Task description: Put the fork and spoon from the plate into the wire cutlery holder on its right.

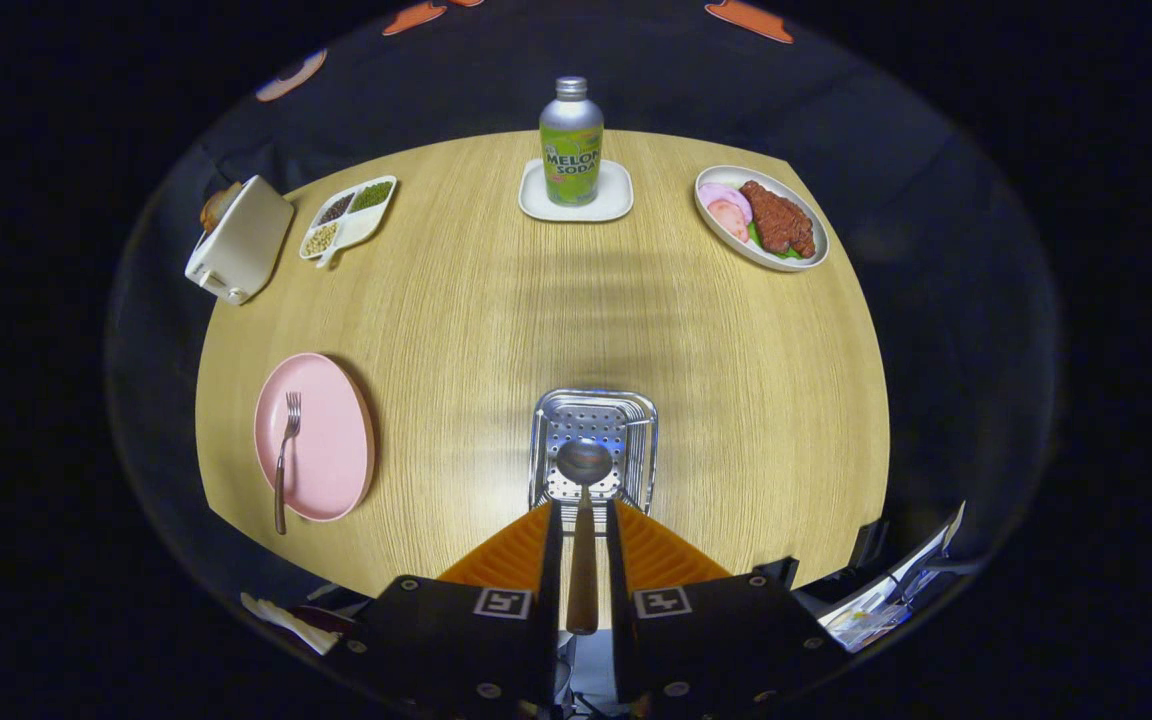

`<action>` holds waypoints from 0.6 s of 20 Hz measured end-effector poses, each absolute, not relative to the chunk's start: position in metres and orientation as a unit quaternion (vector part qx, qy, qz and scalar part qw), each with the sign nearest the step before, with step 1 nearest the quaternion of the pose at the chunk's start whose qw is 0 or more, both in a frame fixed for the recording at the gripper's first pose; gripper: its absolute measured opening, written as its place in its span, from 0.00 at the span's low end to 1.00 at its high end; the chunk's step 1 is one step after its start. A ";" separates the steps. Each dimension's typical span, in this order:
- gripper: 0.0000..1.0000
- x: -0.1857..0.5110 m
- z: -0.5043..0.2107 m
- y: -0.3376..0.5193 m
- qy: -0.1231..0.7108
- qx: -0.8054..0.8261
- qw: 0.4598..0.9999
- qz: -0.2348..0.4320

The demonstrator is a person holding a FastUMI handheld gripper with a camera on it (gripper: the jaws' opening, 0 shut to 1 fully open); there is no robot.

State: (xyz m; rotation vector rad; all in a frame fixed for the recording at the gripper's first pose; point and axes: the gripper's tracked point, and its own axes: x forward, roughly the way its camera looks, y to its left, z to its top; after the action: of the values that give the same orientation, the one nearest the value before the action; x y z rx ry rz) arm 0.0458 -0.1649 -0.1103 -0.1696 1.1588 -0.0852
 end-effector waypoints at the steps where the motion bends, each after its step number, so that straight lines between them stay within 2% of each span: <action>1: 0.35 0.047 -0.103 -0.162 0.533 -0.082 0.841 -0.039; 2: 0.42 0.048 -0.097 -0.158 0.518 -0.083 0.850 -0.038; 5: 0.80 0.048 -0.075 -0.138 0.471 -0.079 0.878 -0.030; 7: 0.98 0.046 -0.063 -0.124 0.436 -0.087 0.895 -0.022; 12: 0.98 0.041 -0.048 -0.070 0.345 -0.072 0.936 -0.002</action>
State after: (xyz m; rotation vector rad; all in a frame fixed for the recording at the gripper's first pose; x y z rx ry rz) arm 0.0411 -0.0700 -0.0483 -0.1463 0.7050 -0.0037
